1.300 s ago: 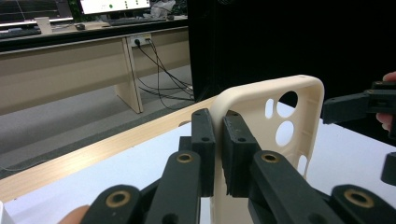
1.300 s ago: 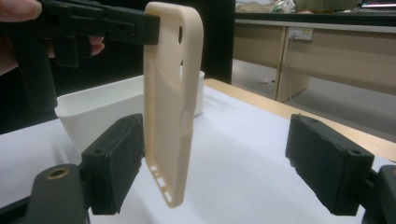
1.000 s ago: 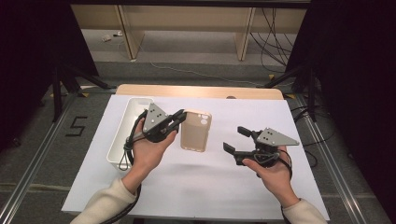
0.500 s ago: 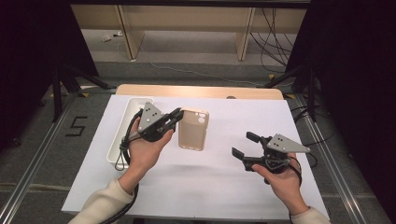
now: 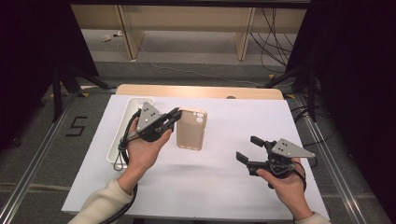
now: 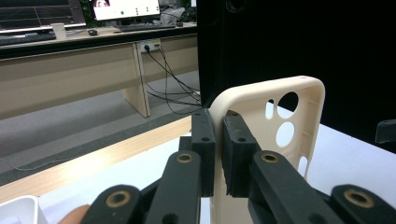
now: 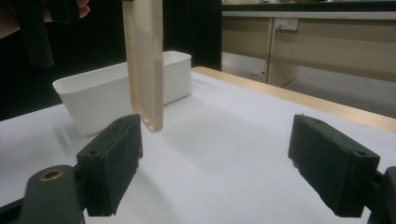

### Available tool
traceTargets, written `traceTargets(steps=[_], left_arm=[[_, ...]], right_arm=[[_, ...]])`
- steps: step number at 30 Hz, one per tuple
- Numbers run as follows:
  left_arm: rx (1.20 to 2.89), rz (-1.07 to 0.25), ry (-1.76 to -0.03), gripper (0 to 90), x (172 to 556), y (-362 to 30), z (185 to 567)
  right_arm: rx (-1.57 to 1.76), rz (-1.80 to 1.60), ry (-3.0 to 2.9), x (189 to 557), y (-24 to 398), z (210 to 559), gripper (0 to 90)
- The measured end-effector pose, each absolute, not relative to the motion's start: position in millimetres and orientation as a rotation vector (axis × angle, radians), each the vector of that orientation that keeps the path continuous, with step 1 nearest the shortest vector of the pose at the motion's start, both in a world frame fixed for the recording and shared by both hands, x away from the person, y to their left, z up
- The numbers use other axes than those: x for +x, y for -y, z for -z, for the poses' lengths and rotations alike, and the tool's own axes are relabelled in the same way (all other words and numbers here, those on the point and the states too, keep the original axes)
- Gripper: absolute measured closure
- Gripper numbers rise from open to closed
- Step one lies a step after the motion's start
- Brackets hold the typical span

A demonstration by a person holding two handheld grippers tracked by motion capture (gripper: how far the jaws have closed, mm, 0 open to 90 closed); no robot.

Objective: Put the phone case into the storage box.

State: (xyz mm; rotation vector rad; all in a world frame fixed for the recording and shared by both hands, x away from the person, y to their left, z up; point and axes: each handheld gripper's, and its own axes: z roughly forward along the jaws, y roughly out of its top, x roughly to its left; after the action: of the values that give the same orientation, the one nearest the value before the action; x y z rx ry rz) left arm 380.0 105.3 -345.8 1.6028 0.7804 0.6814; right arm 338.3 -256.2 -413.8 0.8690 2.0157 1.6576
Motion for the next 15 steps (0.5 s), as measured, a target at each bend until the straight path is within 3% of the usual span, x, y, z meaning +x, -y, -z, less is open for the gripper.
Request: traceTargets(steps=[15], left_arm=[[1.608, -0.686, -0.795, 84.2, 381.6, -108.4, 349.1]], right_arm=[[0.873, -1.609, -2.042, 335.6, 264.4, 418.7, 18.3]])
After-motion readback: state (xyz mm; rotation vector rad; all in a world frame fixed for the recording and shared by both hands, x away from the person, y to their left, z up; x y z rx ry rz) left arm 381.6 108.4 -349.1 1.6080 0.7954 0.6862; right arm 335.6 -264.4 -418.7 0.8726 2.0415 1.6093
